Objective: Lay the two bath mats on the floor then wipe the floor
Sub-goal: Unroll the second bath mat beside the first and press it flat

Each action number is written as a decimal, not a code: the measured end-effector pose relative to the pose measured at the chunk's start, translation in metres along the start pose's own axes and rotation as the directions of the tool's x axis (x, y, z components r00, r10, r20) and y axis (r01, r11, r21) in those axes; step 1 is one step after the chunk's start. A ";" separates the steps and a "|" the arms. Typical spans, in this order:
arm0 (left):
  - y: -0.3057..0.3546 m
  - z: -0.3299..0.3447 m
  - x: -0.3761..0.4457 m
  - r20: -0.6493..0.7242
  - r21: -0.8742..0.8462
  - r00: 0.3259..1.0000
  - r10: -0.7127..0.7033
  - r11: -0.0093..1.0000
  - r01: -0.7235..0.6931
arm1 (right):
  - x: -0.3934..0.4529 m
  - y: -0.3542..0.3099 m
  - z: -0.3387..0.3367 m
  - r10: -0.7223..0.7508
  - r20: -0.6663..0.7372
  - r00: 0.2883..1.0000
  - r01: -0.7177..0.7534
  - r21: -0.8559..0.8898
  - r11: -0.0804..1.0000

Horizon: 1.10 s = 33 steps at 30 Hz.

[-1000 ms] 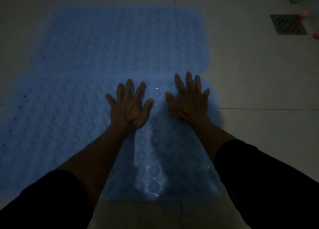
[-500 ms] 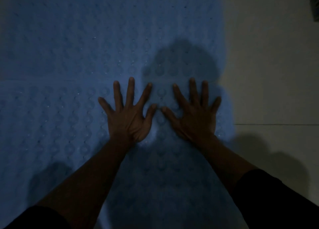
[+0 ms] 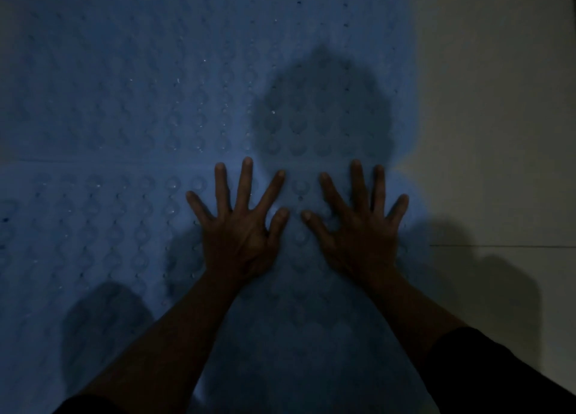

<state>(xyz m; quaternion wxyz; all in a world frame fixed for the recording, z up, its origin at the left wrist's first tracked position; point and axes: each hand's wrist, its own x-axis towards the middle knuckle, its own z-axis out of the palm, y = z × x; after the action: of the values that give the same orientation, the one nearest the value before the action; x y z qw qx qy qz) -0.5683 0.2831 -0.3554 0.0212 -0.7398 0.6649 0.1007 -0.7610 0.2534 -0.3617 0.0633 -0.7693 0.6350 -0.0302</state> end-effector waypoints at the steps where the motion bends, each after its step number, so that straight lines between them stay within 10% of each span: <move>1: 0.001 0.000 0.000 -0.003 0.004 1.000 -0.005 1.000 0.005 | 0.000 0.000 0.000 0.000 0.001 1.000 0.000 -0.002 1.000; 11: -0.012 -0.004 -0.003 0.085 -0.088 0.996 0.013 0.996 -0.005 | -0.001 -0.014 -0.011 0.117 0.247 0.962 -0.118 -0.007 0.993; 16: -0.064 -0.005 -0.066 0.046 -0.116 0.977 -0.208 0.970 0.212 | -0.045 -0.073 -0.006 -0.103 0.115 0.988 0.095 0.074 0.993; 27: -0.093 0.006 -0.089 -0.062 -0.018 0.985 -0.161 0.987 0.161 | -0.056 -0.103 0.011 -0.169 0.147 0.975 0.168 0.017 0.986; 33: -0.098 -0.017 -0.077 0.258 -0.061 0.950 -0.178 0.978 0.200 | -0.042 -0.101 -0.009 -0.183 0.395 0.900 0.160 0.092 0.983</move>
<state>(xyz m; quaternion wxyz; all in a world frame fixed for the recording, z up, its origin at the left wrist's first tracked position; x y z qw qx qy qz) -0.4771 0.3665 -0.3348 0.0827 -0.7816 0.5779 0.2200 -0.6724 0.3123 -0.3375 0.2114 -0.8099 0.5371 0.1048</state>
